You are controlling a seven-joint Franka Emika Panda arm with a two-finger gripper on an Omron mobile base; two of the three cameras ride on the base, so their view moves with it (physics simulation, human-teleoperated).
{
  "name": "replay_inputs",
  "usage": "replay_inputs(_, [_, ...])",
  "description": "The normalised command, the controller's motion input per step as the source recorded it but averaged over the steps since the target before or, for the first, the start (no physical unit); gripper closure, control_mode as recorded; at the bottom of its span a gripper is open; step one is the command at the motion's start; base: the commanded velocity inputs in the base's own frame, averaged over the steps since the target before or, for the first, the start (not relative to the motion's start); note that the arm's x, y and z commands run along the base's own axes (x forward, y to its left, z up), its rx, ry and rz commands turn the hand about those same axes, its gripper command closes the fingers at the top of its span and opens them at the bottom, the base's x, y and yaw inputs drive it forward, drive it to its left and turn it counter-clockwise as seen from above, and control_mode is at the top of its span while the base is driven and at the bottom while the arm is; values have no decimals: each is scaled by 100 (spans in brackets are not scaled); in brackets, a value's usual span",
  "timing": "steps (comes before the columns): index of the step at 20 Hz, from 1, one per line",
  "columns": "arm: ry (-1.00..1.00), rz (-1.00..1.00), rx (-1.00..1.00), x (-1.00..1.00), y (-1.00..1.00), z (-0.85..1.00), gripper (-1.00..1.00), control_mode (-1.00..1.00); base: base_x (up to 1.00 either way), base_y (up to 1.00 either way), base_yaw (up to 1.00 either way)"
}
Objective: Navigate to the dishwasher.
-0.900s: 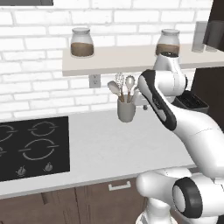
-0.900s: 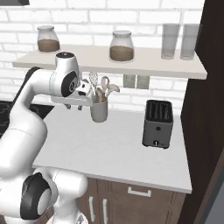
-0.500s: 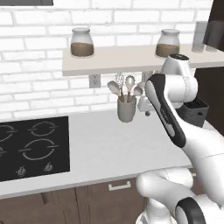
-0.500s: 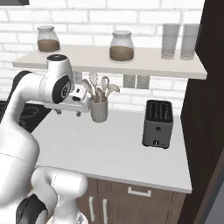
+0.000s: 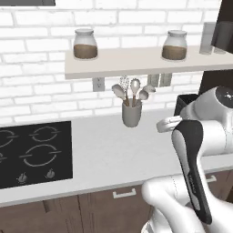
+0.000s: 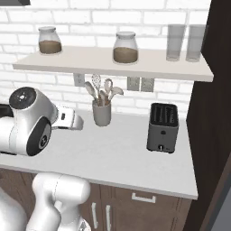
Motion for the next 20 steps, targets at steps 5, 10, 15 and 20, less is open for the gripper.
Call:
replay_inputs(5, [-9,0,0,-11,0,5,-100,100,-58,9,0])
replay_inputs(10, [0,0,0,0,0,0,-100,100,-87,83,11])
replay_inputs(15, [0,0,0,0,0,0,-100,100,-43,100,43])
replay_inputs(20, [0,0,0,0,0,0,-100,100,-2,98,69])
